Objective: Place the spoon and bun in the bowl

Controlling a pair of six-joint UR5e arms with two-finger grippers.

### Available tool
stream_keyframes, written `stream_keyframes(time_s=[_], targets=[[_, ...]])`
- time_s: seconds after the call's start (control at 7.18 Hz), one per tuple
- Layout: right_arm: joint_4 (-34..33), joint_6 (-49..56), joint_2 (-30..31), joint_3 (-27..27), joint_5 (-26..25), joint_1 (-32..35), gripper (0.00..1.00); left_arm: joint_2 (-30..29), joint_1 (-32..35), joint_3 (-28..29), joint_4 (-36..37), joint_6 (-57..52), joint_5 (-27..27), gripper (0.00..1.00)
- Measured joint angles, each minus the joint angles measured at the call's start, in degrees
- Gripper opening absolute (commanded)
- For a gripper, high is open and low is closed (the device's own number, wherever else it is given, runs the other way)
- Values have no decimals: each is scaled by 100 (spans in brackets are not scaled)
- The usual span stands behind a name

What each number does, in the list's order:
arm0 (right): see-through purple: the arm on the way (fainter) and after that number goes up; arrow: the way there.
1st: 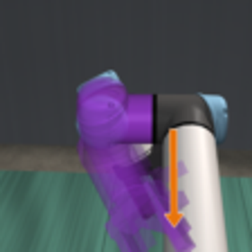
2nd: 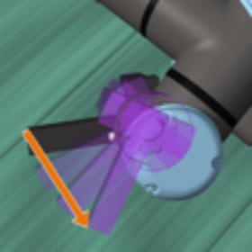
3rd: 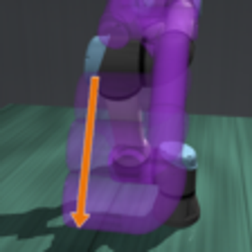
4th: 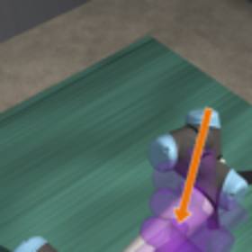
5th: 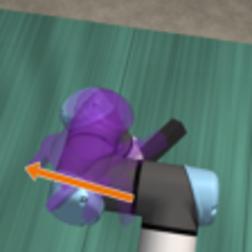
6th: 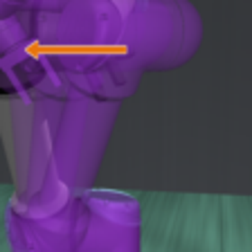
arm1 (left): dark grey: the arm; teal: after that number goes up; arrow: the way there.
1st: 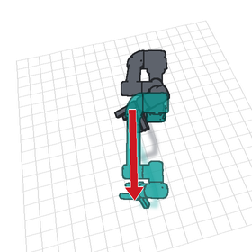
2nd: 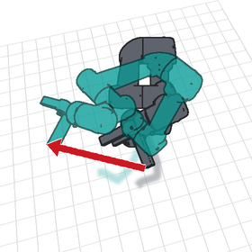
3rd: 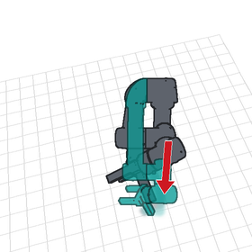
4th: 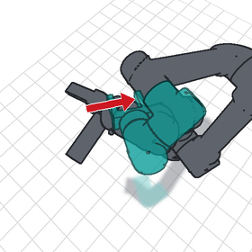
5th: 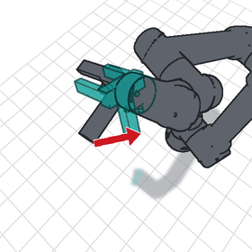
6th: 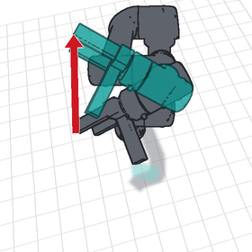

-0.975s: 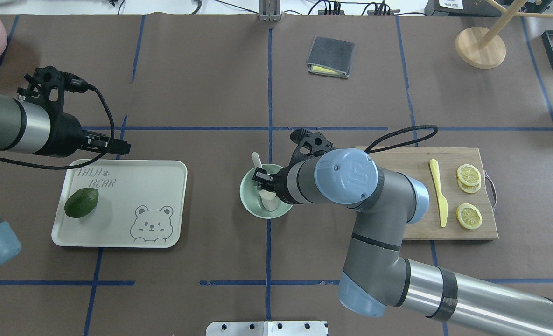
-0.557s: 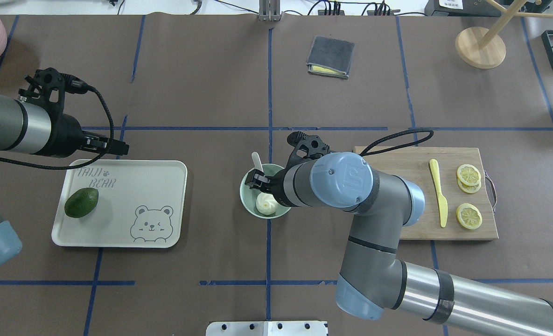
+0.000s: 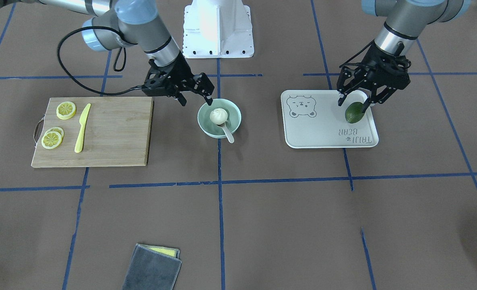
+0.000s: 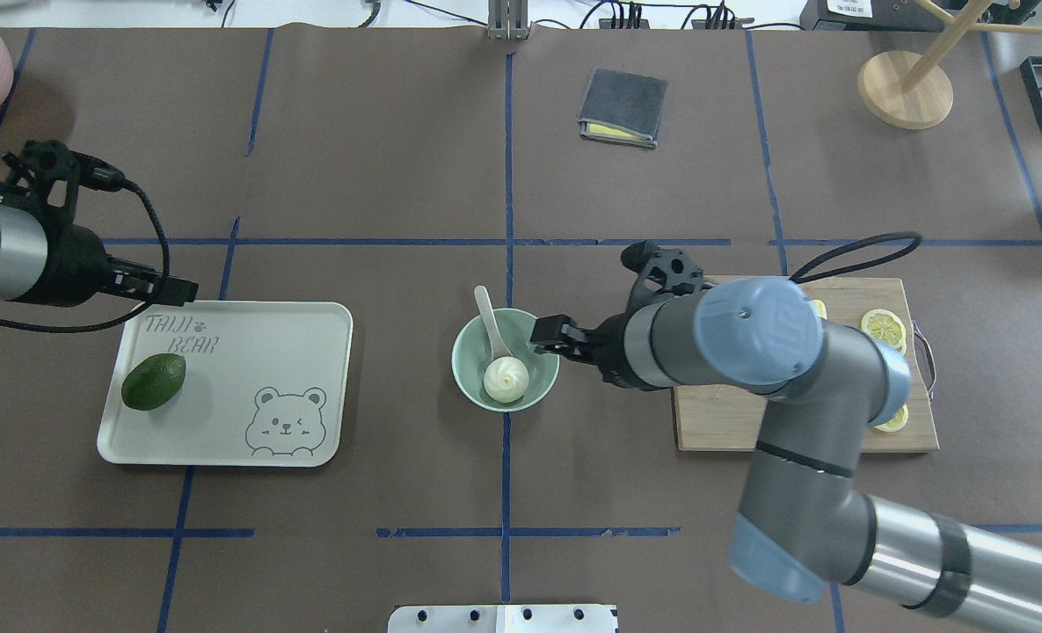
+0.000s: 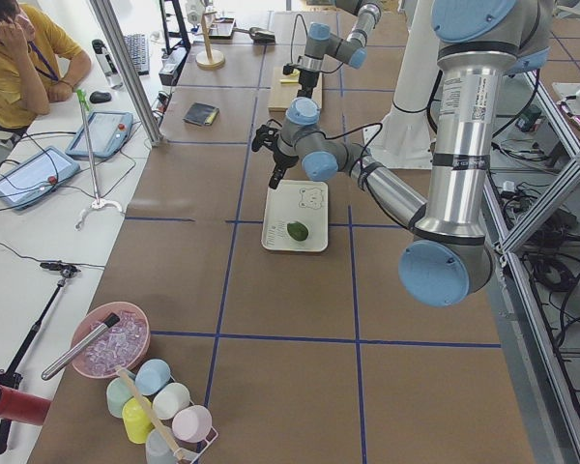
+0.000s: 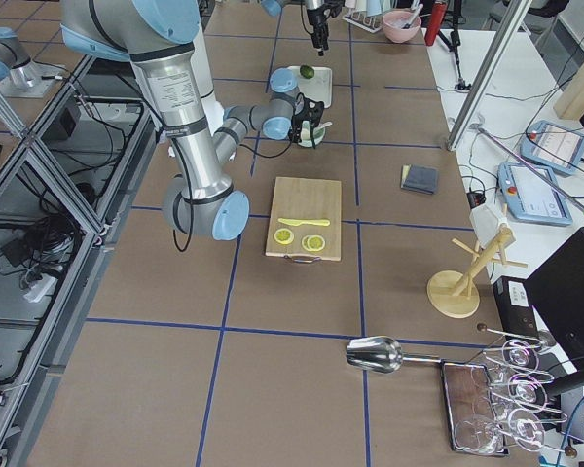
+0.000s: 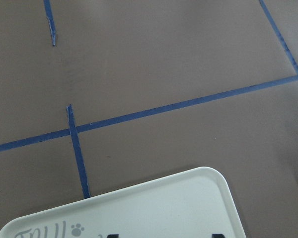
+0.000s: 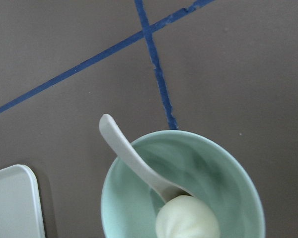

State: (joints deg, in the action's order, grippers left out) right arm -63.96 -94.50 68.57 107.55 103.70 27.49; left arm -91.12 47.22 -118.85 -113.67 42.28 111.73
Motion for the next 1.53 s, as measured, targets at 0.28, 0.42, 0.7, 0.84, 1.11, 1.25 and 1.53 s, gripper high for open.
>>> stream_keyframes(time_s=[0.28, 0.42, 0.7, 0.84, 1.11, 1.25, 1.53], targets=[[10, 1064, 1082, 427, 1090, 1045, 100, 791, 760, 85, -568, -1302, 595, 70], [9, 1895, 1557, 481, 1592, 1653, 100, 1008, 1393, 324, -711, -2075, 1253, 69], [-14, 3784, 2407, 489, 2829, 3180, 100, 1094, 2714, 922, -525, -3837, 2091, 69], [-23, 4707, 2827, 478, 3269, 3865, 100, 1064, 3276, 1071, 20, -4687, 2201, 69], [-134, 6349, 3419, 328, 3570, 4785, 100, 830, 4017, 1165, 1364, -5678, 2254, 73], [-423, 7156, 3523, 234, 3547, 5089, 100, 759, 4142, 1244, 1759, -5787, 2261, 73], [-1588, 9035, 3544, 171, 3396, 5704, 100, 733, 4201, 1537, 1999, -5670, 2270, 100]])
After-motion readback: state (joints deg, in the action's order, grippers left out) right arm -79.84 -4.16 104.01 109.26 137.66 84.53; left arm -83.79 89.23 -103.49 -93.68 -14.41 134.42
